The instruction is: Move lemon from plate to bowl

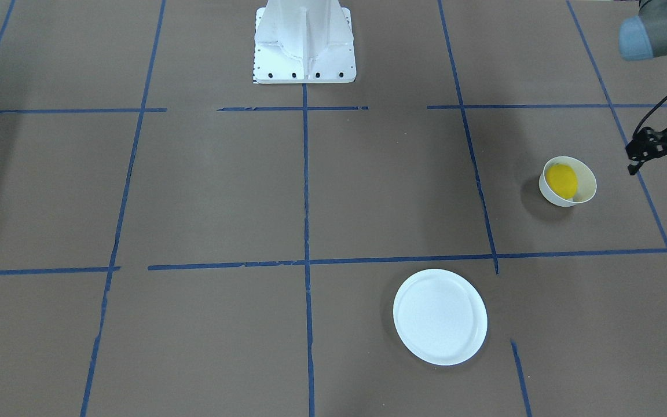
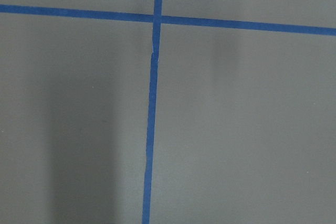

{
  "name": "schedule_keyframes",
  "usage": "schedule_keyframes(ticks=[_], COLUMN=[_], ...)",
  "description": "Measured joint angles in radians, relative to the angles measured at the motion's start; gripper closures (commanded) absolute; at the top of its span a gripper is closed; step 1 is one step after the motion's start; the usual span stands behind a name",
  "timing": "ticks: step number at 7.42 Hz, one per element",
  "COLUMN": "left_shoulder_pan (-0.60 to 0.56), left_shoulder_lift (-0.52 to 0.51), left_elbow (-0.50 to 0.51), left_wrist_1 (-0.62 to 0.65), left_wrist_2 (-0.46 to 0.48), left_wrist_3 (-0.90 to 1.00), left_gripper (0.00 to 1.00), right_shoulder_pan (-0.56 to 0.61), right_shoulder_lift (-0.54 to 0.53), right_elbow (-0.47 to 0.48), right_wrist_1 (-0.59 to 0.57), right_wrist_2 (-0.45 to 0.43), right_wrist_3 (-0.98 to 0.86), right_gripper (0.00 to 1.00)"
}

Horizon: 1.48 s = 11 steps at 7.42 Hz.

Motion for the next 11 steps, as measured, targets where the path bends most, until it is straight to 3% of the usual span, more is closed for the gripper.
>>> schedule_keyframes(ticks=[3, 11], left_shoulder_pan=[-0.176, -0.206], left_shoulder_lift=[0.116, 0.127], left_elbow=[0.030, 0.027], left_wrist_1=[0.018, 0.138], left_wrist_2=[-0.060, -0.150], left_wrist_3=[0.125, 0.243], left_gripper=[0.00, 0.00], right_shoulder_pan=[0.000, 0.000], right_shoulder_lift=[0.000, 0.000], right_elbow=[0.000, 0.000], right_wrist_1=[0.000, 0.000], right_wrist_2=[0.000, 0.000], right_wrist_3=[0.000, 0.000], right_gripper=[0.00, 0.00])
